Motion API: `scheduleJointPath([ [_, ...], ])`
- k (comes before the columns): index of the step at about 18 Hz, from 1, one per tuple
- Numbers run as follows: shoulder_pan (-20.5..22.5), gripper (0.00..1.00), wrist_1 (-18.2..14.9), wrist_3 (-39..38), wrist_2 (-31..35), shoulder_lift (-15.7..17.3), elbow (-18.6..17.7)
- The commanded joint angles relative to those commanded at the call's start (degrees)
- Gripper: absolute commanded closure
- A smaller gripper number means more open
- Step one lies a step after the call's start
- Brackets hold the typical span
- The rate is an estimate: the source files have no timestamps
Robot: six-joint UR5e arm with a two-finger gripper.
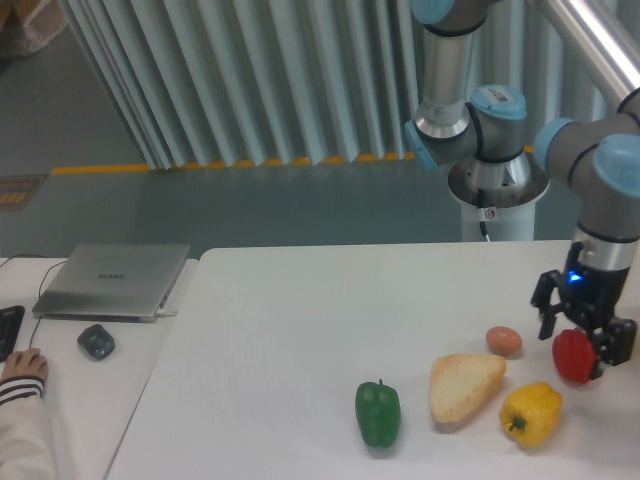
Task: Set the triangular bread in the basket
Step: 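Move the gripper over the triangular bread slice and lower onto it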
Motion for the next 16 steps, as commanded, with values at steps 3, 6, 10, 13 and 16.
scheduleJointPath([
  [3, -4.2, 0.00, -0.4, 0.0, 2.4, -1.0, 0.5],
  [6, -8.6, 0.00, -2.5, -0.1, 8.0, -1.4, 0.4],
  [10, -11.4, 0.00, -3.1, 0.0, 12.2, -2.9, -0.3],
  [13, -12.2, 0.00, -4.5, 0.2, 13.2, -3.7, -0.5],
  [16, -13.0, 0.00, -4.4, 0.2, 14.9, -4.1, -0.5],
])
